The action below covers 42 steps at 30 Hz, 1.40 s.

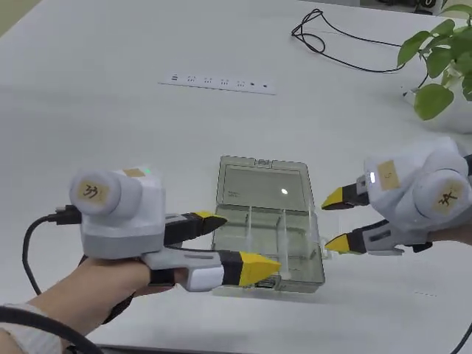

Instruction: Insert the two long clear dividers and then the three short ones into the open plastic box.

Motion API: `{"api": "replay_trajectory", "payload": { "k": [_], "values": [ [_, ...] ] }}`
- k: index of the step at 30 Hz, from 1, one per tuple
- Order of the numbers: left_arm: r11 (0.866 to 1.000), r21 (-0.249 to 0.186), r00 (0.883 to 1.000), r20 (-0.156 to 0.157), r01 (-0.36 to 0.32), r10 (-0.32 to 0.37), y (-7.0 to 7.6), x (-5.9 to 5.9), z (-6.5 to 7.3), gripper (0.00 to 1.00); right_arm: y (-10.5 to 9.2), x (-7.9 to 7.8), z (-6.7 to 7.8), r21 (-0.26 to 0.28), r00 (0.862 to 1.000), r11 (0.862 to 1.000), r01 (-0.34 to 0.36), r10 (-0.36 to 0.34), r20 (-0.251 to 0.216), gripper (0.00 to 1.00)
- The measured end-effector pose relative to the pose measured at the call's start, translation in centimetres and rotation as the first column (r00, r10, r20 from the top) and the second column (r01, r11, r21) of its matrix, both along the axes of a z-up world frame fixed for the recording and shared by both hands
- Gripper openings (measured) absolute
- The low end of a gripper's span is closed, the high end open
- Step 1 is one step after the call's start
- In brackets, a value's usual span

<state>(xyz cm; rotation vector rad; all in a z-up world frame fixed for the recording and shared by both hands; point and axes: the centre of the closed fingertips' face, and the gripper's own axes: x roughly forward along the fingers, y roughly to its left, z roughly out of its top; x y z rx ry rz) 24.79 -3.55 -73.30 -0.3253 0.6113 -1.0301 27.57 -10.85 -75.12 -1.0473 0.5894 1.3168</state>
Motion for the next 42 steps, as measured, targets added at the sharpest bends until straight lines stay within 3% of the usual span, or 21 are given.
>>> {"api": "replay_trajectory", "payload": {
  "k": [5,6,7,9,12,13,14,15,17,20,25,27,34,38,42],
  "values": [
    [0.997,-0.073,0.997,-0.08,-0.027,0.021,-0.9,0.8,0.7,0.53,2.4,-0.1,1.4,0.012,0.996,0.998,-0.055,0.054,0.078,0.32],
    [0.996,-0.083,0.997,-0.076,-0.028,0.022,-0.9,1.2,0.9,0.5,2.7,-0.3,1.5,0.014,0.995,0.998,-0.06,0.058,0.077,0.32],
    [0.996,-0.08,0.995,-0.099,-0.035,0.027,-1.0,1.4,0.7,0.47,3.2,-0.5,1.7,0.014,0.994,0.997,-0.072,0.07,0.089,0.32],
    [0.996,-0.085,0.994,-0.103,-0.039,0.031,-1.1,1.6,0.8,0.41,3.8,-0.5,1.9,0.014,0.992,0.997,-0.078,0.076,0.104,0.32],
    [0.992,-0.109,0.989,-0.14,-0.062,0.046,-1.2,2.0,0.7,0.31,4.6,-0.6,2.1,-0.004,0.986,0.995,-0.102,0.102,0.129,0.32],
    [0.99,-0.117,0.983,-0.174,-0.073,0.052,-1.2,2.0,0.6,0.28,4.8,-0.7,2.1,-0.009,0.985,0.994,-0.109,0.109,0.135,0.32],
    [0.99,-0.126,0.984,-0.173,-0.071,0.049,-1.3,2.0,0.7,0.25,5.0,-0.6,2.1,-0.01,0.984,0.994,-0.109,0.109,0.141,0.32],
    [0.989,-0.129,0.98,-0.196,-0.07,0.044,-1.4,1.8,0.6,0.22,5.2,-0.7,2.0,-0.013,0.983,0.994,-0.112,0.113,0.144,0.32],
    [0.989,-0.13,0.98,-0.197,-0.067,0.041,-1.5,1.6,0.5,0.16,5.4,-0.7,1.9,-0.024,0.98,0.993,-0.12,0.122,0.157,0.32],
    [0.986,-0.141,0.971,-0.234,-0.086,0.051,-1.5,1.5,0.2,0.09,5.7,-0.9,1.6,-0.043,0.976,0.99,-0.134,0.14,0.164,0.32],
    [0.982,-0.151,0.963,-0.258,-0.113,0.071,-1.4,1.5,0.0,0.04,5.9,-1.1,1.4,-0.055,0.977,0.99,-0.131,0.139,0.165,0.32],
    [0.976,-0.172,0.952,-0.294,-0.133,0.078,-1.4,1.4,0.0,0.01,6.0,-1.2,1.3,-0.058,0.976,0.989,-0.134,0.142,0.167,0.32],
    [0.971,-0.186,0.943,-0.322,-0.148,0.082,-1.5,1.3,0.0,0.0,6.4,-1.4,1.4,-0.054,0.975,0.989,-0.138,0.145,0.169,0.32],
    [0.96,-0.219,0.927,-0.366,-0.175,0.086,-1.4,1.2,0.1,0.0,6.4,-1.4,1.6,-0.047,0.976,0.989,-0.137,0.143,0.167,0.32],
    [0.959,-0.226,0.929,-0.361,-0.174,0.083,-1.4,1.0,0.1,0.0,6.4,-1.6,1.6,-0.048,0.972,0.987,-0.151,0.157,0.175,0.32]
  ]
}}
